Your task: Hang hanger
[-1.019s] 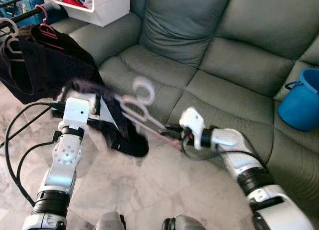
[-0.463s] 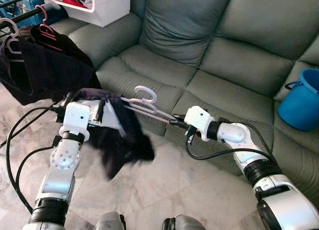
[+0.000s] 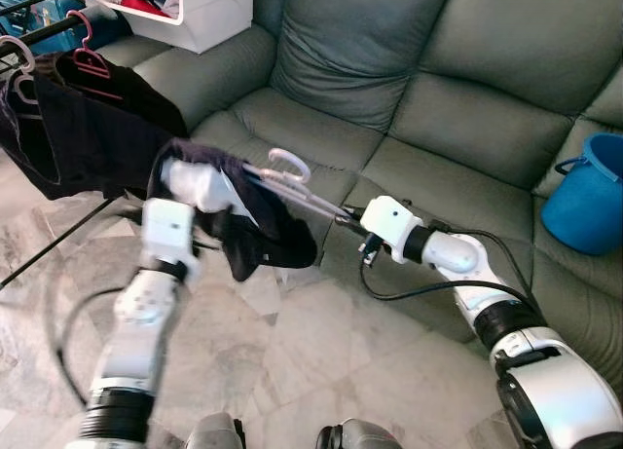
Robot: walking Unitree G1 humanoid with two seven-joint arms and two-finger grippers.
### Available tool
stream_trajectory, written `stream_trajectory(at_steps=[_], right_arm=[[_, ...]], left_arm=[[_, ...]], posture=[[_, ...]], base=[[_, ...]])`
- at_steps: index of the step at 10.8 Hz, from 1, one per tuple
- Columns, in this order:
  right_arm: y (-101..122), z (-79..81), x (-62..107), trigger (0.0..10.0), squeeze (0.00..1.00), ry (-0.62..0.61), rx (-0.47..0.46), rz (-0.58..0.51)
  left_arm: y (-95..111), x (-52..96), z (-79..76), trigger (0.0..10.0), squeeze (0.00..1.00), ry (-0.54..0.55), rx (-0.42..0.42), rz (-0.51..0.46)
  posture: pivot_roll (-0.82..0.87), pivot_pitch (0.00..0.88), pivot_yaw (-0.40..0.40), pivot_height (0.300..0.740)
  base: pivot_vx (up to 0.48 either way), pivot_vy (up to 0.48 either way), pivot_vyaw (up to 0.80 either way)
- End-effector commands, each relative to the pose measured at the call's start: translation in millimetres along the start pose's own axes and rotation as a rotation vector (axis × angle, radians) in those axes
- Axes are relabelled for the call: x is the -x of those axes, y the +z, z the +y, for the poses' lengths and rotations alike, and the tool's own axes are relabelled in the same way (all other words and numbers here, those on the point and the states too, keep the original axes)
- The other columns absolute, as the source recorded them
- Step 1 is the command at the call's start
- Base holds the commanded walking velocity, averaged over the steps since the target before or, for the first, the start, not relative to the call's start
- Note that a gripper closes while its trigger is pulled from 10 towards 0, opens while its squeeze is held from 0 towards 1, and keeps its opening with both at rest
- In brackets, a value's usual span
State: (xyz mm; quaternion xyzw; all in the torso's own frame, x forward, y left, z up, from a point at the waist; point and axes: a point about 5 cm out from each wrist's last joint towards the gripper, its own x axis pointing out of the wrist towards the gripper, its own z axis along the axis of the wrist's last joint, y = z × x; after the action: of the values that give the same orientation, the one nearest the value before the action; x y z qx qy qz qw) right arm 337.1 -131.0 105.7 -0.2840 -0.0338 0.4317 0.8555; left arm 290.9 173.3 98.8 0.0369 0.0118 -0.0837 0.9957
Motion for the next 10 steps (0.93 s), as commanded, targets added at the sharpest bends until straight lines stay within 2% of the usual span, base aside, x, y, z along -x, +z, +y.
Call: stream_trajectory(at_steps=[1, 2, 4, 5, 6, 7, 8, 10], right_arm=[[11.8, -10.3, -3.0, 0.0, 0.0, -0.036, 0.034, -0.056], [12.3, -8.6, -4.4, 0.0, 0.0, -0.032, 0.037, -0.062], [16.3, -2.2, -10.4, 0.0, 0.0, -0.013, 0.016, -0.094], [21.2, 0.6, -13.9, 0.0, 0.0, 0.007, 0.002, -0.123], [26.3, 2.2, -16.3, 0.0, 0.0, 0.03, -0.017, -0.154], [30.8, 2.4, -17.0, 0.0, 0.0, 0.049, -0.032, -0.179], [36.2, -0.4, -14.9, 0.0, 0.0, 0.054, -0.043, -0.209], [36.4, -1.5, -11.1, 0.0, 0.0, 0.059, -0.042, -0.214]], left_arm=[[8.7, -5.0, -2.7, 10.0, 0.0, -0.018, 0.029, -0.022], [12.5, -7.9, -11.8, 10.0, 0.0, -0.059, 0.123, -0.024], [16.5, -10.4, -23.8, 9.7, 0.0, -0.098, 0.13, -0.039], [16.9, -12.3, -23.5, 6.6, 0.0, -0.09, 0.104, -0.045], [17.1, -14.3, -20.9, 0.0, 0.0, -0.078, 0.086, -0.046], [17.4, -15.4, -15.4, 0.0, 0.0, -0.055, 0.046, -0.05], [17.0, -16.6, -6.4, 0.0, 0.0, -0.033, -0.039, -0.053], [17.4, -18.1, 3.7, 0.0, 0.0, 0.003, -0.142, -0.061]], posture=[[-0.04, 0.0, -0.077, 0.74], [-0.04, 0.0, -0.077, 0.74], [-0.04, 0.0, -0.076, 0.74], [-0.04, 0.0, -0.078, 0.74], [-0.04, 0.0, -0.079, 0.74], [-0.05, 0.0, -0.079, 0.74], [-0.05, 0.0, -0.076, 0.74], [-0.05, 0.0, -0.073, 0.74]], base=[[0.0, 0.0, 0.0], [0.0, 0.0, 0.0], [0.0, 0.0, 0.0], [0.0, 0.0, 0.0], [0.0, 0.0, 0.0], [0.0, 0.0, 0.0], [0.0, 0.0, 0.0], [0.0, 0.0, 0.0]])
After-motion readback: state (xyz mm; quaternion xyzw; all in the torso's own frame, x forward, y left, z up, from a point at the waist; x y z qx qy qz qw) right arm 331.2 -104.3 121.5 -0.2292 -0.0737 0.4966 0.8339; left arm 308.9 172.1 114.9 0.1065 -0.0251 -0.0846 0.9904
